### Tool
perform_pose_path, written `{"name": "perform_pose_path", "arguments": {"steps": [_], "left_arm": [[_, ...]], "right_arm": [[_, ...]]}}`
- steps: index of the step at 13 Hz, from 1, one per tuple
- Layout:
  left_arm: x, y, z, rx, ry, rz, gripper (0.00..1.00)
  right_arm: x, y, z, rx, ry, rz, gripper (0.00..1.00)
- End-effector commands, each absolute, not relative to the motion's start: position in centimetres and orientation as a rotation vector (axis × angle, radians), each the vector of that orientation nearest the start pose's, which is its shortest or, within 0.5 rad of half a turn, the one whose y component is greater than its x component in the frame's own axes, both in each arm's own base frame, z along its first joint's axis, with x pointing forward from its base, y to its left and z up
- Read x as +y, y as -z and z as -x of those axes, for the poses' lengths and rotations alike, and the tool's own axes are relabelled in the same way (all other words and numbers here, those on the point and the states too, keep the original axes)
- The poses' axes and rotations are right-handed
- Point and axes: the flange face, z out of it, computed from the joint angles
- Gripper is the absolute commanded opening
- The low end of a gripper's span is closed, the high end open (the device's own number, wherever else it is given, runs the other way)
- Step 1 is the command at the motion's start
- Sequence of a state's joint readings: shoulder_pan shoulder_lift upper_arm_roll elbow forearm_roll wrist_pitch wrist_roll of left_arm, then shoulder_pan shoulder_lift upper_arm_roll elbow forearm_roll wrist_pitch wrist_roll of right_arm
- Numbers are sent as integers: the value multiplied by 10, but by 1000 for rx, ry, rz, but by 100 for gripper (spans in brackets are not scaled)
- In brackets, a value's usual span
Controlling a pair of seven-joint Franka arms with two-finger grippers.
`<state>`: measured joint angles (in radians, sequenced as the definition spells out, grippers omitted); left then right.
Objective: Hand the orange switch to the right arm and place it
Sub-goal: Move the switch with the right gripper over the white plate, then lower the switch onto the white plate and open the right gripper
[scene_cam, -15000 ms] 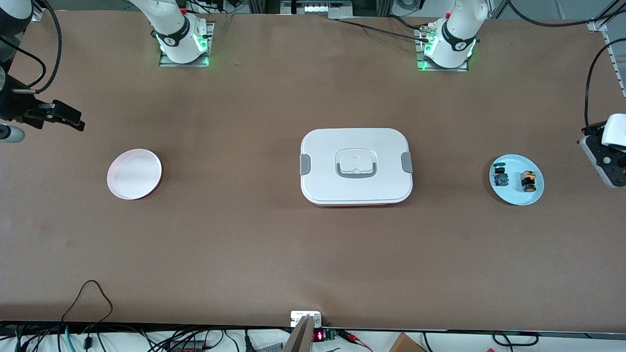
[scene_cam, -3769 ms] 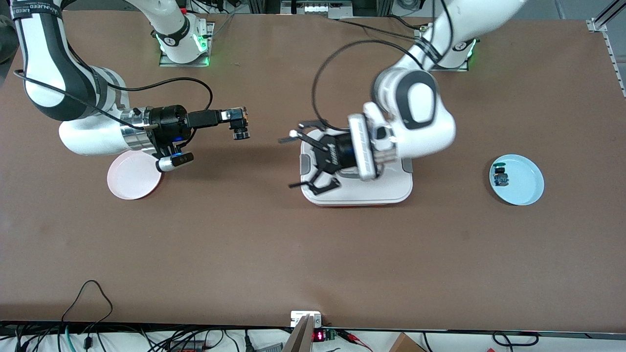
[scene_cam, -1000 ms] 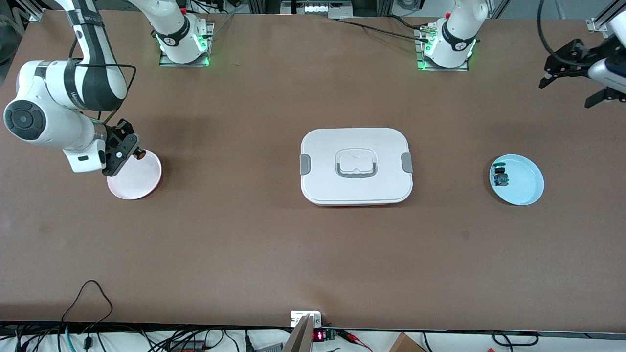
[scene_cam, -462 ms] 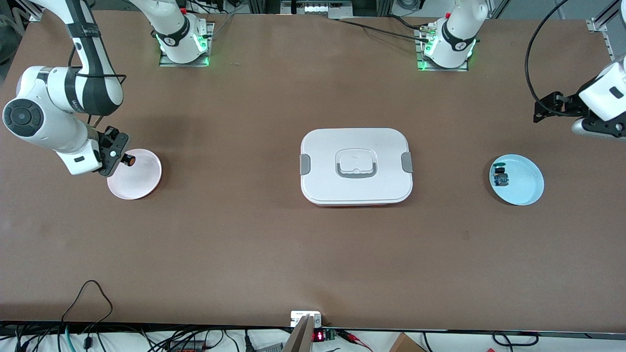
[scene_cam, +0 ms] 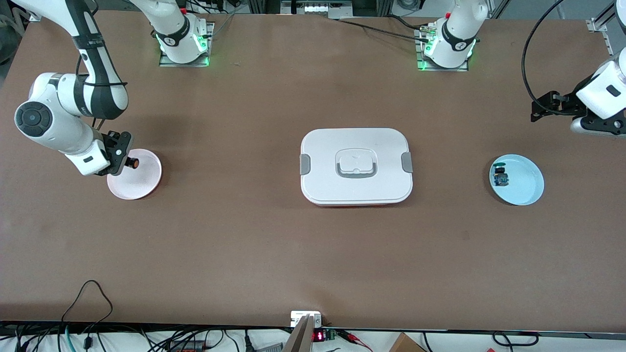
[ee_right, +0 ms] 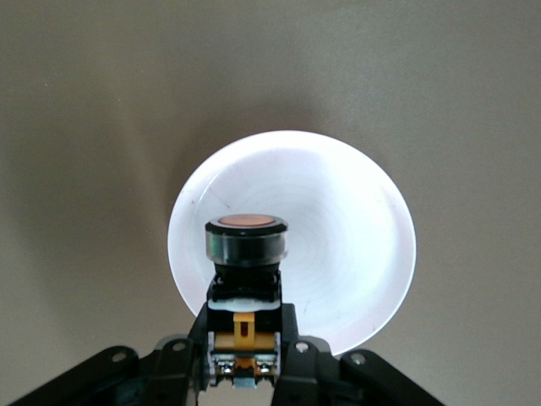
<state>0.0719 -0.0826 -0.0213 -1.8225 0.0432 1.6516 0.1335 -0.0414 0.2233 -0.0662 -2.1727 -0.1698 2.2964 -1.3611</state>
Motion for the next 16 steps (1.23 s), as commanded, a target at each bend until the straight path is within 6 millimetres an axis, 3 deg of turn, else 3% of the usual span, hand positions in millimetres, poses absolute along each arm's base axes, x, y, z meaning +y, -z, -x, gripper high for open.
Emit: {"name": "perform_pose_path", "arguments": {"steps": [1, 5, 7, 12, 14, 16], "left_arm": [[20, -568, -520, 51, -122, 3120, 100], [16, -614, -515, 29, -113, 3155, 100], [14, -622, -516, 22, -96, 3154, 100], [12, -610, -526, 22, -125, 3154, 100], [15, -615, -541, 5, -106, 3155, 100], [16, -620, -542, 8, -96, 3149, 100]], "right_arm": [[-73, -271, -543, -2071, -244, 2410, 3], [-82, -246, -543, -2075, -237, 2399, 3], [-81, -235, -545, -2092, -213, 2400, 3], [-93, -211, -537, -2086, -198, 2404, 3], [-91, -201, -531, -2090, -190, 2400, 3], [-91, -197, -530, -2091, -192, 2396, 3]]}}
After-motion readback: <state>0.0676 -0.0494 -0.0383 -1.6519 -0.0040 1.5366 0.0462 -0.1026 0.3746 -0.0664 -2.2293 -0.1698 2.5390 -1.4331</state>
